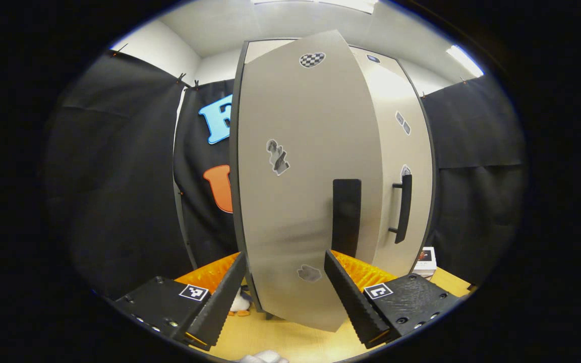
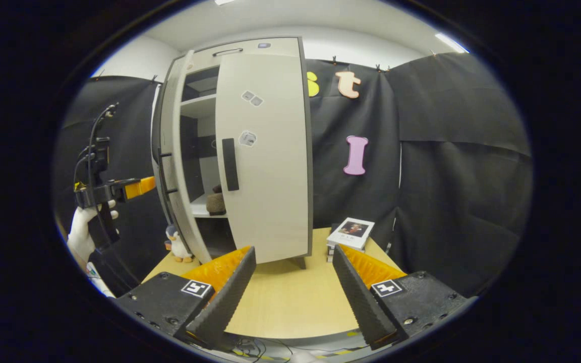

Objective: Grab one shoe with the right hand and put it into the shoe cabinet, grab the other shoe with the left hand and put it into the shoe cabinet; then close the right door with the right hand and the left door with the left hand.

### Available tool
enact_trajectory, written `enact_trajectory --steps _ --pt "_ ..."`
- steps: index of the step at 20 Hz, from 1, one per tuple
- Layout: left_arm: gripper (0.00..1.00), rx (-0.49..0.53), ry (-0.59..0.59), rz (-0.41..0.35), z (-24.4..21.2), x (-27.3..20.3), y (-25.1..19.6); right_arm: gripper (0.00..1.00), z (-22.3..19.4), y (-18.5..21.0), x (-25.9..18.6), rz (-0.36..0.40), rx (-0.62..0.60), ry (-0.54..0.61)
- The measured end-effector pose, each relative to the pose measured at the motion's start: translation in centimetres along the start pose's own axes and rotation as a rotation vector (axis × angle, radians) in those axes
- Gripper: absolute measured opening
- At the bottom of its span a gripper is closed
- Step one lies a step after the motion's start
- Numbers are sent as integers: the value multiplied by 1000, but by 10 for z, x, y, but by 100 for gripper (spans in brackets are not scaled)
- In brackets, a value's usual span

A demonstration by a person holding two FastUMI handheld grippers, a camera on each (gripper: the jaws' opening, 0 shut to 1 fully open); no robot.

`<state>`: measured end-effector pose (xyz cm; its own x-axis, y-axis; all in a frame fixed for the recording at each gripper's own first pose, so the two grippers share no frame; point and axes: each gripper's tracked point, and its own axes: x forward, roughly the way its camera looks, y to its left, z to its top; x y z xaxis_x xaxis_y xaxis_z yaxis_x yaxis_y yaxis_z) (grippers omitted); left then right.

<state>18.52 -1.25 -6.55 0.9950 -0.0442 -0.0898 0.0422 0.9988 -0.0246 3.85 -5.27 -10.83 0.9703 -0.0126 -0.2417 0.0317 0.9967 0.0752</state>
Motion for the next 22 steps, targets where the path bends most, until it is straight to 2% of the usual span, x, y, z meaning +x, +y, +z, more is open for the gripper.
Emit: enact_trajectory --steps 1,3,4,5,10,18,22 --pt "96 7 -1 -1 -1 -3 -2 100 0 -1 0 0 3 -3" --pt "96 19 6 -4 -4 -9 -6 100 1 -2 0 1 6 -4" --pt "100 21 10 -4 -5 -12 -7 100 1 -1 1 2 5 -3" --pt "96 22 12 -4 -6 -15 -8 100 1 -1 0 4 3 -3" --pt "96 15 10 -1 -3 -41 -13 100 14 3 2 16 1 -24" --pt "96 13 -8 -44 9 -108 -37 100 42 5 7 30 9 -84" --pt "96 33 -11 12 -1 -138 -30 100 45 9 6 40 -2 -103"
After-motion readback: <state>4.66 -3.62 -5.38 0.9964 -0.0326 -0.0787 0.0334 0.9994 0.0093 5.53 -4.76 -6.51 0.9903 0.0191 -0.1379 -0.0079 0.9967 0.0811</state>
